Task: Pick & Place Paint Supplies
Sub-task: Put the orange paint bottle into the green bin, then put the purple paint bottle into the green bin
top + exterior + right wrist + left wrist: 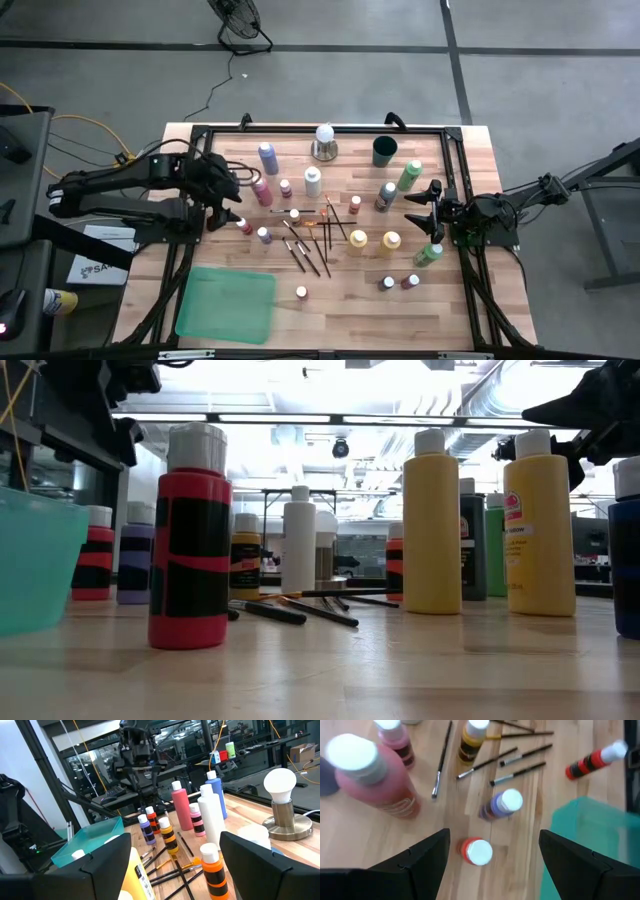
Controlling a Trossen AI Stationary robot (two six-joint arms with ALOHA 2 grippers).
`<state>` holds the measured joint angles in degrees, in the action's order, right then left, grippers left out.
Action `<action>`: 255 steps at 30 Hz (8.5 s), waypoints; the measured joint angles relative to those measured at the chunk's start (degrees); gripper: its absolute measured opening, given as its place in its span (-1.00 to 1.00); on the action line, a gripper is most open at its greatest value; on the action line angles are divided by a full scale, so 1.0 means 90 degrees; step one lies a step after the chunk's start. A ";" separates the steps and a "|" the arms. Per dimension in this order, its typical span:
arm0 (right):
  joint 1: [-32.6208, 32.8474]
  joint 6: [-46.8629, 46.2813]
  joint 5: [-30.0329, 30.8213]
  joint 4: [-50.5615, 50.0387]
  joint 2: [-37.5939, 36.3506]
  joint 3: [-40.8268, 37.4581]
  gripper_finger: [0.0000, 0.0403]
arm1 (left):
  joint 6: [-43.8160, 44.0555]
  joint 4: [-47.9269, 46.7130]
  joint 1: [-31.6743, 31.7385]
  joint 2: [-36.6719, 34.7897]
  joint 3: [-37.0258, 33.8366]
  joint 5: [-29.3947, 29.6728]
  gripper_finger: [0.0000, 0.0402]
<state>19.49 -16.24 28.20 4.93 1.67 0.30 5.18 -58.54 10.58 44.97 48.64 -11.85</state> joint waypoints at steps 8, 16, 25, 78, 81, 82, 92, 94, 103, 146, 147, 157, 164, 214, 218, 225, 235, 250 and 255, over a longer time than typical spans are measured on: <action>0.0001 -0.0001 -0.0001 0.0000 0.0002 -0.0001 0.48 | -0.0567 -0.0314 -0.0566 0.0129 0.0000 0.0877 0.50; 0.0002 -0.0001 -0.0001 0.0000 0.0000 0.0000 0.48 | -0.0219 -0.0486 -0.0902 0.0799 0.0000 0.0969 0.50; 0.0000 0.0001 -0.0001 0.0000 0.0000 -0.0002 0.48 | -0.0189 -0.0285 -0.0890 0.1674 0.0000 0.1033 0.50; 0.0002 -0.0001 -0.0001 0.0000 0.0000 0.0000 0.48 | -0.0351 -0.0225 -0.1176 0.2395 -0.0005 0.1079 -0.41; 0.0002 -0.0001 0.0000 0.0000 0.0000 -0.0001 0.48 | -0.0334 -0.0333 -0.1179 0.2364 0.0097 0.1072 -0.43; 0.0002 0.0001 -0.0001 0.0000 0.0000 -0.0002 0.48 | -0.0336 -0.0408 -0.1179 0.2317 0.0169 0.1075 -0.43; 0.0002 -0.0001 -0.0001 0.0000 0.0000 -0.0001 0.48 | -0.0433 -0.2005 -0.1610 0.2111 0.1620 0.0987 -0.42; 0.0001 0.0000 -0.0001 0.0000 0.0000 -0.0001 0.48 | -0.0406 -0.2220 -0.1925 0.2120 0.1925 0.0979 -0.41; 0.0001 0.0000 -0.0001 0.0000 0.0000 -0.0001 0.48 | 0.0304 -0.2048 -0.3797 0.2142 0.2406 0.0914 -0.41; 0.0000 0.0000 -0.0001 0.0000 0.0000 -0.0002 0.48 | 0.7012 0.0295 -0.8634 0.3413 0.1200 0.1050 -0.41; 0.0002 -0.0001 -0.0001 0.0000 0.0000 0.0000 0.48 | 0.7026 0.0403 -0.8634 0.3416 0.1139 0.1049 -0.41; 0.0001 0.0000 -0.0001 0.0000 0.0000 -0.0002 0.48 | 0.6471 0.0675 -0.8638 0.3746 0.1025 0.0908 -0.41; 0.0001 0.0000 -0.0001 0.0000 0.0000 0.0000 0.48 | 0.6752 0.0719 -0.8637 0.3757 0.1025 0.0762 -0.41; 0.0000 -0.0001 0.0000 0.0000 0.0000 0.0000 0.48 | 1.2624 -0.0363 -0.9395 0.4219 0.1851 0.2233 -0.41; 0.0000 -0.0001 -0.0001 0.0000 0.0000 -0.0002 0.48 | 1.2747 -0.0883 -0.9392 0.4219 0.1848 0.2624 -0.41; 0.0001 -0.0001 -0.0001 0.0000 0.0000 -0.0001 0.48 | 1.3134 -0.1736 -0.9390 0.4279 0.1821 0.2719 -0.41; 0.0000 0.0001 0.0001 0.0000 0.0000 0.0000 0.48 | 1.3553 -0.1888 -0.9397 0.4553 0.1812 0.2551 -0.41; 0.0000 -0.0001 0.0001 0.0000 0.0000 0.0000 0.48 | 1.3970 -0.1833 -0.9511 0.4734 0.1809 0.2527 -0.30; 0.0000 -0.0001 0.0001 0.0000 0.0000 -0.0002 0.48 | 1.3963 -0.1802 -0.9511 0.4734 0.1809 0.2413 -0.05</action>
<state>19.49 -16.25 28.21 4.93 1.67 0.28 130.85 -74.75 -75.02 87.57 64.93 9.87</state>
